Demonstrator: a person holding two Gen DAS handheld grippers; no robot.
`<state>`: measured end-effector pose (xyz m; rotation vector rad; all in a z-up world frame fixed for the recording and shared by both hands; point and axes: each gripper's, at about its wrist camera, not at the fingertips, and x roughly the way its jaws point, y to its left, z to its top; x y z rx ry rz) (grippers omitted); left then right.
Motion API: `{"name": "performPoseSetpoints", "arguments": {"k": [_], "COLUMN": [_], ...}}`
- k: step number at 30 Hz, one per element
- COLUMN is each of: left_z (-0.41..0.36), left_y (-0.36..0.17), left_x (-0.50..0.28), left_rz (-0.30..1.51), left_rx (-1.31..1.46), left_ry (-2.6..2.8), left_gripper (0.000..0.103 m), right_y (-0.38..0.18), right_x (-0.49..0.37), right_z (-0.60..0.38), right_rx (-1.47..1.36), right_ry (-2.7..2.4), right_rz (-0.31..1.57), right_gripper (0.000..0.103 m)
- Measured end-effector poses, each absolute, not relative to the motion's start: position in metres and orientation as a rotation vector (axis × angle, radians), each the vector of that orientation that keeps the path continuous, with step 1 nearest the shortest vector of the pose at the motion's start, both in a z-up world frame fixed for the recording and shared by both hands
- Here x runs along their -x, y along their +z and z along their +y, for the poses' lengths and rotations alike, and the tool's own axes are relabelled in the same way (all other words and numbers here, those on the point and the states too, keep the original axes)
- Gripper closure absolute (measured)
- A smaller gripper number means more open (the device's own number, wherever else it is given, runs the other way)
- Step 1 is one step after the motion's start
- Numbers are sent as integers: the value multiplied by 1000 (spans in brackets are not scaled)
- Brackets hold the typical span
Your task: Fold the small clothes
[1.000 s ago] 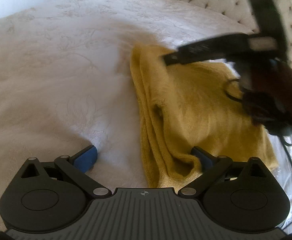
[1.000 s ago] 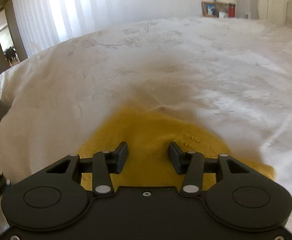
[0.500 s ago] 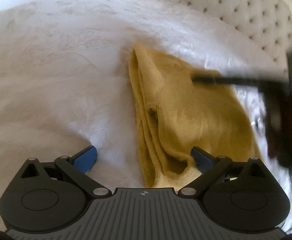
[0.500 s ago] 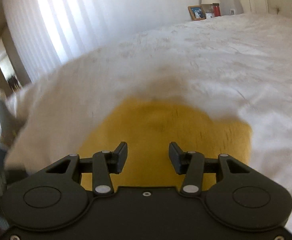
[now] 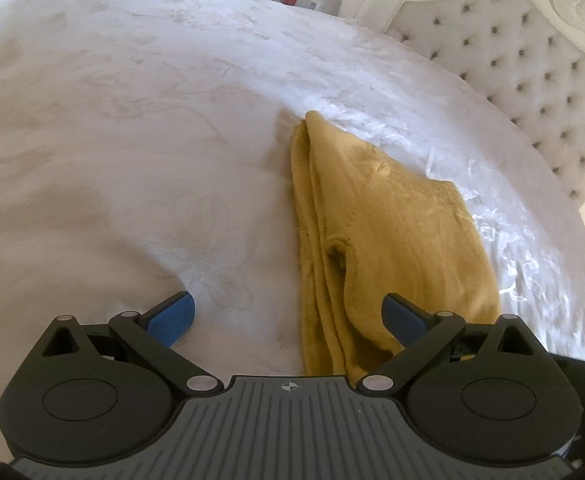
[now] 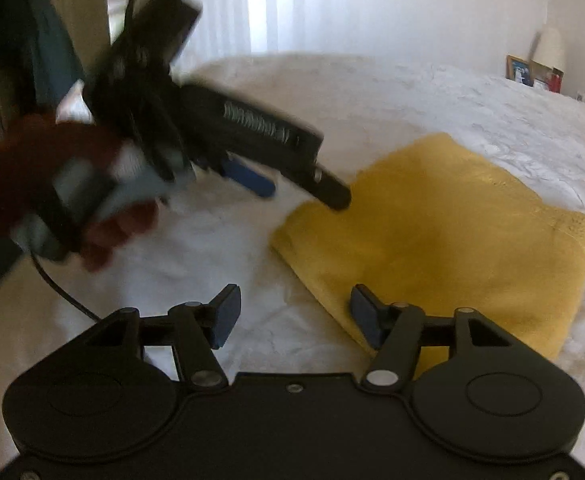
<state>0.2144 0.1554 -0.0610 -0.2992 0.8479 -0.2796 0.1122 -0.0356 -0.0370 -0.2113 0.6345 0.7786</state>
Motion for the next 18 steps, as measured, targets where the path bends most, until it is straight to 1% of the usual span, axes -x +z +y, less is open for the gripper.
{"name": "performPoseSetpoints", "arguments": {"k": [4, 6, 10, 13, 15, 16, 18], "left_z": [156, 148, 124, 126, 132, 135, 142], "left_y": [-56, -53, -55, -68, -67, -65, -62], "left_x": [-211, -207, -201, -204, -203, -202, -200], "left_rz": [822, 805, 814, 886, 896, 901, 904], "left_rx": [358, 359, 214, 184, 146, 110, 57], "left_ry": [-359, -413, -415, -372, -350, -319, -263], "left_gripper": [2, 1, 1, 2, 2, 2, 1], "right_y": [-18, -12, -9, -10, -14, -15, -17], "right_x": [-127, -138, -150, -154, -156, -157, -160], "right_z": [-76, -103, -135, -146, -150, -151, -161], "right_rx": [27, -62, -127, -141, -167, -175, -195], "right_ry": [652, 560, 444, 399, 391, 388, 385], "right_rz": [604, 598, 600, 616, 630, 634, 654], "right_gripper": [33, 33, 33, 33, 32, 31, 23]}}
